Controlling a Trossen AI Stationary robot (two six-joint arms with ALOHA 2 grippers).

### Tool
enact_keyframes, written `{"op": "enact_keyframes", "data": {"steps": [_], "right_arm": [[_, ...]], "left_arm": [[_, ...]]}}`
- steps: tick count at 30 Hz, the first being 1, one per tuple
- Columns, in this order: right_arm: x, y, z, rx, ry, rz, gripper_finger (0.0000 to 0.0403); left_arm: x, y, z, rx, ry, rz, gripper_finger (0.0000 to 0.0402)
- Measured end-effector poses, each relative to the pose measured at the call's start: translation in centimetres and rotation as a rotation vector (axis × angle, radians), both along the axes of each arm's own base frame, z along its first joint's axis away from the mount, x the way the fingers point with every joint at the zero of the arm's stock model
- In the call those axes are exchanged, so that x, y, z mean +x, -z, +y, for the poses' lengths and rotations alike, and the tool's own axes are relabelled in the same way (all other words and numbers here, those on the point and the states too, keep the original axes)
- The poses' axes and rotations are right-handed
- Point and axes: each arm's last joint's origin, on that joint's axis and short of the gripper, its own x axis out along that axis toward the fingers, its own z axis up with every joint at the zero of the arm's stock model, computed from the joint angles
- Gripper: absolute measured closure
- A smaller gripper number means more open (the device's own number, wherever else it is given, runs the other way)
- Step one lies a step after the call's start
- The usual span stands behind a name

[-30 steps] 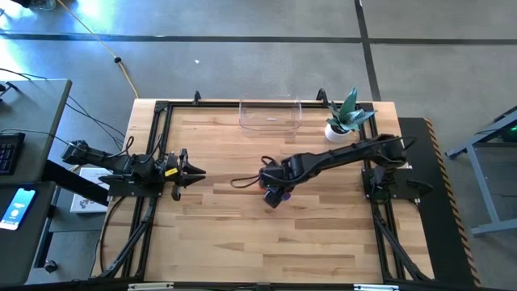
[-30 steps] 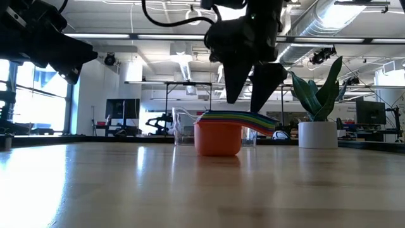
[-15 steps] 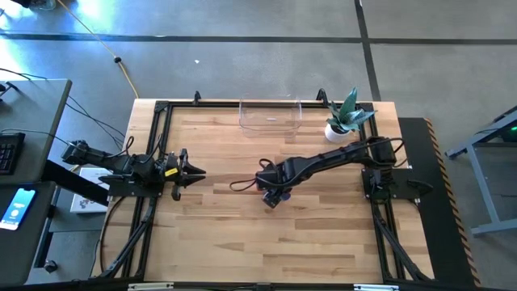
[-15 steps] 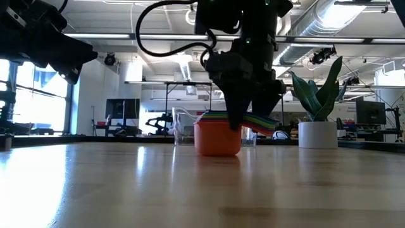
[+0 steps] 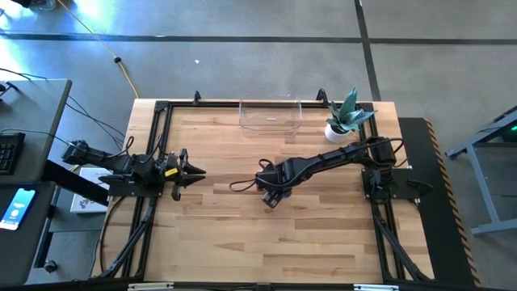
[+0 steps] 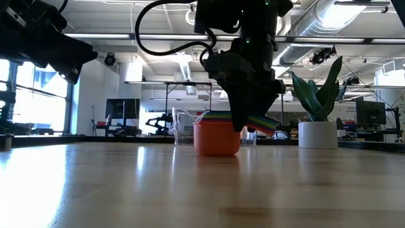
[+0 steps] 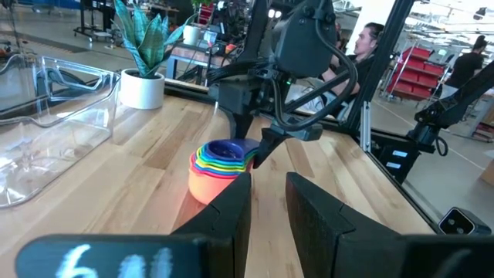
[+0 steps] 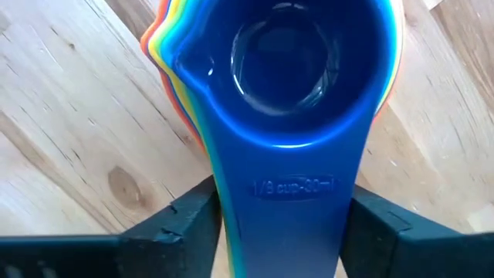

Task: Nest measuring cups in basket
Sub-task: Put the nested measuring cups into the transparent bin

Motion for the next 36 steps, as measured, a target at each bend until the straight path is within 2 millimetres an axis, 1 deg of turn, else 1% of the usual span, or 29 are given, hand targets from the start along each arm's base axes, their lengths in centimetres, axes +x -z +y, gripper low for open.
{"op": "enact_keyframes", "data": {"steps": [5, 8, 15, 21, 31, 36], "right_arm": [[0.0, 0.0, 0.0, 0.001, 0.002, -0.003, 0.0239], [0.1, 0.0, -0.2, 0.006, 0.015, -0.003, 0.0249], [0.1, 0.0, -0.7, 0.019, 0.038, -0.002, 0.0256], [0.1, 0.0, -1.6, 0.015, 0.052, 0.007, 0.0272], [0.2, 0.1, -3.0, -0.001, 0.022, 0.015, 0.0272], [0.2, 0.1, -3.7, -0.048, 0.006, 0.020, 0.0272]], "left_arm": [[0.0, 0.0, 0.0, 0.000, 0.000, 0.000, 0.0328], [0.0, 0.0, 0.0, 0.000, 0.000, 0.000, 0.0328], [0.0, 0.0, 0.0, 0.000, 0.000, 0.000, 0.0328], [0.0, 0.0, 0.0, 0.000, 0.000, 0.000, 0.0328], [0.0, 0.0, 0.0, 0.000, 0.000, 0.000, 0.0328], [0.0, 0.0, 0.0, 0.000, 0.000, 0.000, 0.0328]]}}
